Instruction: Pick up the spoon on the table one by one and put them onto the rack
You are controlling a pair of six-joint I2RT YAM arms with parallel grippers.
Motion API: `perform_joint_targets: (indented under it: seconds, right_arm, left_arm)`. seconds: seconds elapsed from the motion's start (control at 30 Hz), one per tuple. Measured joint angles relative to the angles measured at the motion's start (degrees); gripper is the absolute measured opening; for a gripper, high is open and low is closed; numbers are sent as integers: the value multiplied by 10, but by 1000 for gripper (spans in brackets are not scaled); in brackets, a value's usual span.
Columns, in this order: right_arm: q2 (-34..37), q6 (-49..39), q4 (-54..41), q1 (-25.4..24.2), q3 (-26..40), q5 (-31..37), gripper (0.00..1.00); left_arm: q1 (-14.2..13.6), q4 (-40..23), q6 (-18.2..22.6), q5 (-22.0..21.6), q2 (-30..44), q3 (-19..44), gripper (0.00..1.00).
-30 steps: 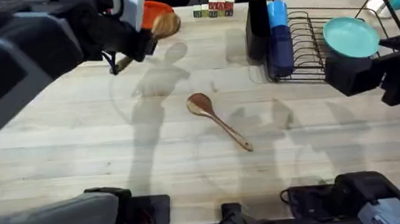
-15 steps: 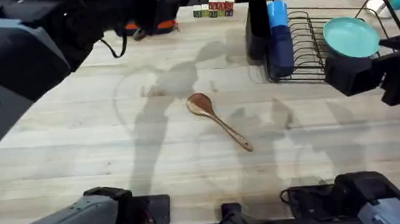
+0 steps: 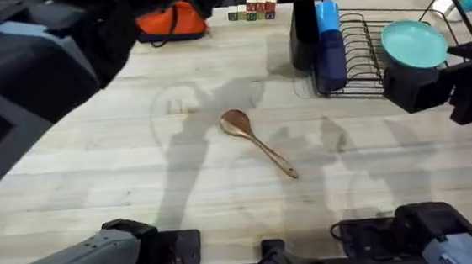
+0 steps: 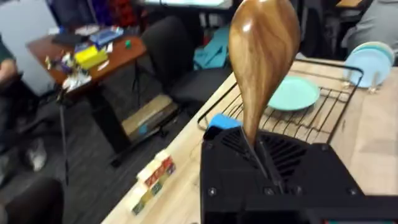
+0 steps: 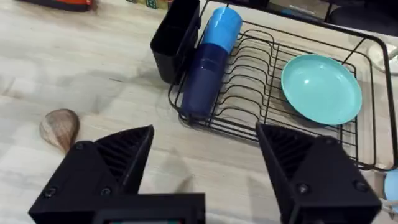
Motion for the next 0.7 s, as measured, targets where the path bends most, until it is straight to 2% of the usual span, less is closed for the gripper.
perform_joint_targets:
  seconds: [0.13,0.33,0.47,0.5,0.7]
  right_arm:
    - [0,0,0,0,0,0,992]
    - [0,0,0,0,0,0,992]
    - [0,0,0,0,0,0,992]
    - [0,0,0,0,0,0,992]
    - [0,0,0,0,0,0,992]
  left_arm:
    - [-23,63,-23,7,25,0,44]
    - [-40,204,-107,8,99,0,44]
    - [-49,311,-182,8,153,0,44]
    - [-56,378,-241,8,188,0,44]
    - [-73,478,-346,-16,261,0,44]
